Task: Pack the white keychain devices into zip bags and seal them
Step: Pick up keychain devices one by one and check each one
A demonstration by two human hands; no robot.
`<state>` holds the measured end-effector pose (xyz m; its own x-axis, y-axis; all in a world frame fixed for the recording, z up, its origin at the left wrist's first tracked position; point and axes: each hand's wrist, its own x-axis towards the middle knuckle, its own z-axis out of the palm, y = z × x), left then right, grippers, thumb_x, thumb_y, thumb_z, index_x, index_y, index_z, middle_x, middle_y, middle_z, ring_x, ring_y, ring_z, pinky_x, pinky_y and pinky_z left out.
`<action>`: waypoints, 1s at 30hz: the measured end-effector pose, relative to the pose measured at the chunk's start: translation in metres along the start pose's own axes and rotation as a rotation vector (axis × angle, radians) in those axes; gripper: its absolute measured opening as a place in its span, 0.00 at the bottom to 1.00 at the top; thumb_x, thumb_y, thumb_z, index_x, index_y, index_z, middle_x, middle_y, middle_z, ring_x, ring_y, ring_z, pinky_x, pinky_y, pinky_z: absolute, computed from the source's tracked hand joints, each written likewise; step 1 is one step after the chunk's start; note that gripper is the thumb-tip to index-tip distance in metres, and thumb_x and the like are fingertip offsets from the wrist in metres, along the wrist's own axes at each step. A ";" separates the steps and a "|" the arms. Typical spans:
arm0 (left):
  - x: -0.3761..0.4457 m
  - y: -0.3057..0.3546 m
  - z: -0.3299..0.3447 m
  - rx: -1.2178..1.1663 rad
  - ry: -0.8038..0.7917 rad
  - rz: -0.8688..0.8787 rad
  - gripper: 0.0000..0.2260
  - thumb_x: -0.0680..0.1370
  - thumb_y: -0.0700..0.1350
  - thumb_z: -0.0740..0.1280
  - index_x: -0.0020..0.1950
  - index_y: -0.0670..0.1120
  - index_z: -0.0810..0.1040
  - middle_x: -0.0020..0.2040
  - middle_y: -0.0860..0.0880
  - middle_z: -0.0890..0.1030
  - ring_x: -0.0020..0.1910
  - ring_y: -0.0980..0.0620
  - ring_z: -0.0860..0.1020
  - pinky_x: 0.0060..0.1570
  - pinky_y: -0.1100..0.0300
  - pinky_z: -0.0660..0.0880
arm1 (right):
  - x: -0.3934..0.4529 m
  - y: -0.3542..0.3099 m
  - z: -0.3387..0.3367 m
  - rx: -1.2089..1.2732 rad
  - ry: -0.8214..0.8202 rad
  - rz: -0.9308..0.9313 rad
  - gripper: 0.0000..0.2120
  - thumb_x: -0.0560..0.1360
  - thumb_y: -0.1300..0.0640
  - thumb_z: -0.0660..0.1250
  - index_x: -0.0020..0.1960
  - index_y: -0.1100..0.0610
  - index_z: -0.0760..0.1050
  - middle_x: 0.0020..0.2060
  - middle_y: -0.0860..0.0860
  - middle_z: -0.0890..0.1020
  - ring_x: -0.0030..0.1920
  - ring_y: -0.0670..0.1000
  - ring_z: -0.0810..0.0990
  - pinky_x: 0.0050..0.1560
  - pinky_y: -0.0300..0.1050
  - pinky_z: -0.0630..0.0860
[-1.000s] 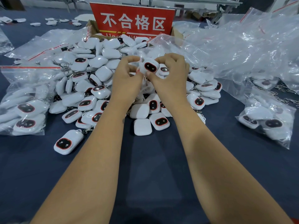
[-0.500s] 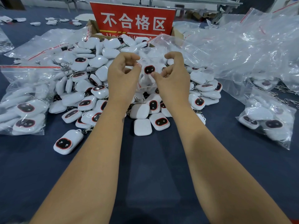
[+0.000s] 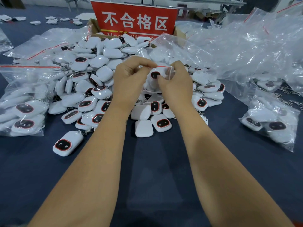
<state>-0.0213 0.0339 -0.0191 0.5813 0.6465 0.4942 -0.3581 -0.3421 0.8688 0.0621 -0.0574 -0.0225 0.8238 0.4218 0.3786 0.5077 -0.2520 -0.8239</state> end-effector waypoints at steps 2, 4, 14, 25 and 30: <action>-0.001 0.002 0.000 -0.043 0.003 -0.014 0.14 0.74 0.33 0.65 0.42 0.51 0.84 0.36 0.57 0.82 0.34 0.57 0.73 0.38 0.67 0.72 | -0.003 -0.004 0.002 0.123 -0.062 -0.013 0.09 0.75 0.62 0.68 0.52 0.56 0.71 0.39 0.49 0.81 0.42 0.52 0.81 0.41 0.49 0.77; 0.000 0.004 -0.001 -0.077 0.015 -0.021 0.13 0.75 0.34 0.65 0.44 0.50 0.85 0.38 0.54 0.83 0.34 0.58 0.74 0.38 0.67 0.72 | -0.005 -0.006 0.004 0.242 -0.142 -0.005 0.15 0.76 0.64 0.66 0.58 0.51 0.70 0.43 0.49 0.84 0.43 0.50 0.82 0.43 0.46 0.79; 0.003 -0.007 0.000 0.125 0.012 -0.198 0.19 0.77 0.30 0.56 0.43 0.48 0.84 0.31 0.58 0.82 0.29 0.61 0.73 0.31 0.69 0.70 | 0.001 -0.002 0.003 0.388 -0.205 0.176 0.28 0.71 0.69 0.56 0.67 0.48 0.67 0.43 0.53 0.82 0.42 0.49 0.77 0.46 0.45 0.75; 0.010 -0.013 0.000 0.163 0.163 -0.224 0.14 0.79 0.36 0.60 0.59 0.47 0.81 0.48 0.56 0.79 0.35 0.66 0.74 0.37 0.72 0.71 | 0.003 0.008 0.005 -0.343 -0.274 -0.033 0.27 0.76 0.56 0.66 0.74 0.53 0.67 0.65 0.58 0.71 0.67 0.58 0.68 0.67 0.54 0.68; 0.010 -0.014 -0.002 0.205 0.186 -0.197 0.16 0.74 0.36 0.68 0.61 0.46 0.80 0.48 0.58 0.78 0.46 0.62 0.76 0.50 0.70 0.74 | -0.002 0.010 0.008 -0.543 -0.310 -0.111 0.27 0.78 0.48 0.64 0.76 0.43 0.63 0.63 0.56 0.66 0.66 0.58 0.63 0.68 0.53 0.62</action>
<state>-0.0120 0.0465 -0.0265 0.4747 0.8207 0.3180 -0.0867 -0.3159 0.9448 0.0638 -0.0539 -0.0344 0.6888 0.6832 0.2426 0.7086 -0.5636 -0.4245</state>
